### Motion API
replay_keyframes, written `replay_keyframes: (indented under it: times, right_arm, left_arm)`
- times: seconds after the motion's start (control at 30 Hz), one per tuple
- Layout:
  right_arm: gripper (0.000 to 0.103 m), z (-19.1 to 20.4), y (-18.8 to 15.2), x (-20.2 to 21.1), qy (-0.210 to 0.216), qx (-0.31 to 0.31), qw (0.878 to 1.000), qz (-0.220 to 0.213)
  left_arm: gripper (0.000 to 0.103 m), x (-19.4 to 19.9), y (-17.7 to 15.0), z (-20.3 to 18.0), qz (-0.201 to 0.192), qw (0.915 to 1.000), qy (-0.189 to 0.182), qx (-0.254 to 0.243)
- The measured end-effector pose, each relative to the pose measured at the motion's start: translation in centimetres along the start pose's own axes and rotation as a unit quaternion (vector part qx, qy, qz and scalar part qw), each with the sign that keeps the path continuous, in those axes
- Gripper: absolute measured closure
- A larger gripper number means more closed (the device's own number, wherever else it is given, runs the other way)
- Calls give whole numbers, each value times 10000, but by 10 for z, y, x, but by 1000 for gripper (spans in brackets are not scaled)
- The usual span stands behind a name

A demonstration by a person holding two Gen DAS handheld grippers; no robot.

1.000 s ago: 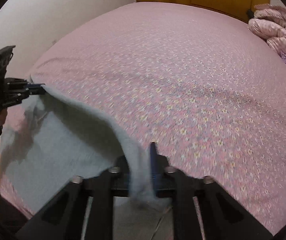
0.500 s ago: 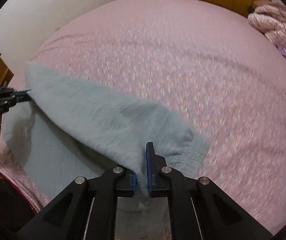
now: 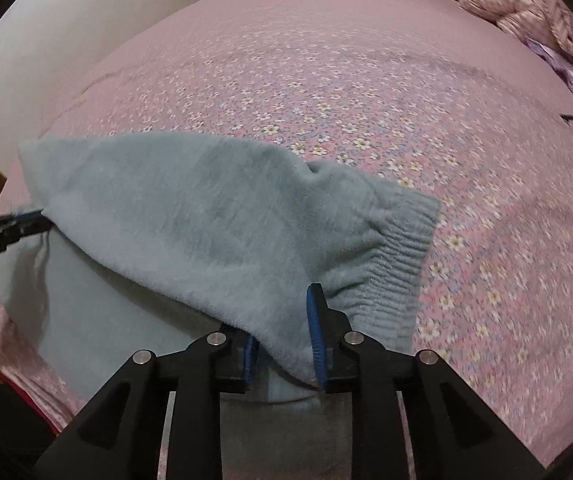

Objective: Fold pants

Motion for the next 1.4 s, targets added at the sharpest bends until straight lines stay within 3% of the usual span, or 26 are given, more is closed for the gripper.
replay_keyframes:
  times: [0.17, 0.37, 0.67, 1.0, 1.4]
  right_arm:
    - [67, -4, -8, 29, -222, -76, 9996, -139]
    - [59, -10, -23, 50, -364, -406, 9983, -221]
    - [59, -18, -43, 66, 352, -1710, 9835, -470]
    - [59, 3, -48, 60, 726, -2004, 9758, -496]
    - [59, -29, -25, 30, 1198, -3286, 9349, -602]
  left_arm:
    - [71, 9, -8, 9, -29, 9999, 4, 144]
    - [64, 20, -20, 16, -16, 9992, 40, 406]
    - [57, 36, -34, 18, -75, 9977, -7, 678]
    - [55, 43, -44, 31, -84, 9918, -191, 1263]
    - [55, 27, -13, 65, -222, 9812, -264, 1900]
Point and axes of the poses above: each gripper's, at about its wrist camera, not at the fingertips, and x roughly against the way its jaws point, z to its left, y to its top, the point moved 10 cm from there along -x, roughly the way its jaws point, and after that the axes turned 2 degrees about y, right-handed, at the moved point
